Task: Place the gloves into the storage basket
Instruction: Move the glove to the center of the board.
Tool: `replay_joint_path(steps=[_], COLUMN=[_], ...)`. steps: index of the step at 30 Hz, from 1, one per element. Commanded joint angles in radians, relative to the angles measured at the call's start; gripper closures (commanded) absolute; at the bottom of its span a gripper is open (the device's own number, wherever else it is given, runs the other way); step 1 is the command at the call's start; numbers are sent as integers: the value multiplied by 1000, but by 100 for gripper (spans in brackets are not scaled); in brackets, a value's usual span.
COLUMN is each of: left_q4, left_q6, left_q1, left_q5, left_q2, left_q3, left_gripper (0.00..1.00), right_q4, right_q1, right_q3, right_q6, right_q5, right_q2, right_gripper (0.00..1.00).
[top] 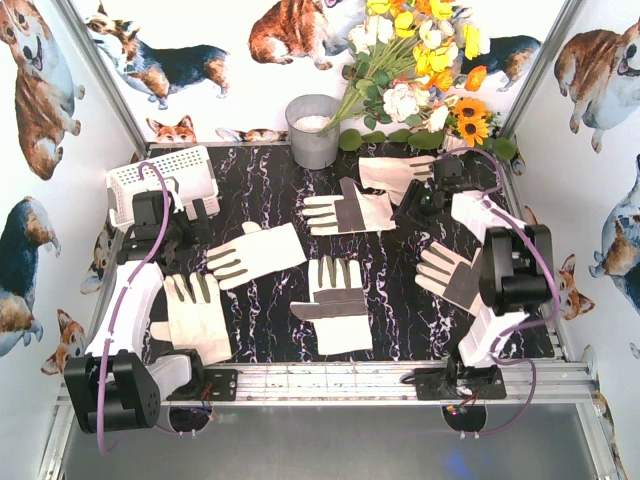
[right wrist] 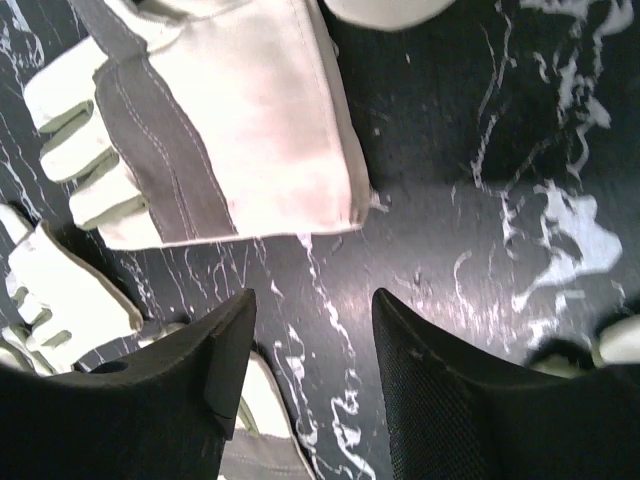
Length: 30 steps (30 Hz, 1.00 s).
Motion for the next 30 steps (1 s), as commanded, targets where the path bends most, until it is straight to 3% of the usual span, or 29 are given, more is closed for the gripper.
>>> replay_joint_path(steps=[1,7,12,22,30], left_q4=[12,4,-5,-10,-19], left_q6=[47,46,44,41,40], left_q1=[10,10,10,10,10], left_q5=[-53,-52,-41,-30,-23], left_q2=[-12,34,60,59,38], left_q3=[-11,5,10,13,5], left_gripper=[0,0,0,0,0], right_q4=[61,45,24,19,68], right_q1=[-1,-2,-1,2,103], right_q3=[91,171,170,8,-278], right_q6=[-8,-18,-7,22,143], right_q5=[-38,-9,-18,-9,56], right_q2=[73,197,212,134,-81], right_gripper=[50,56,73,95,99])
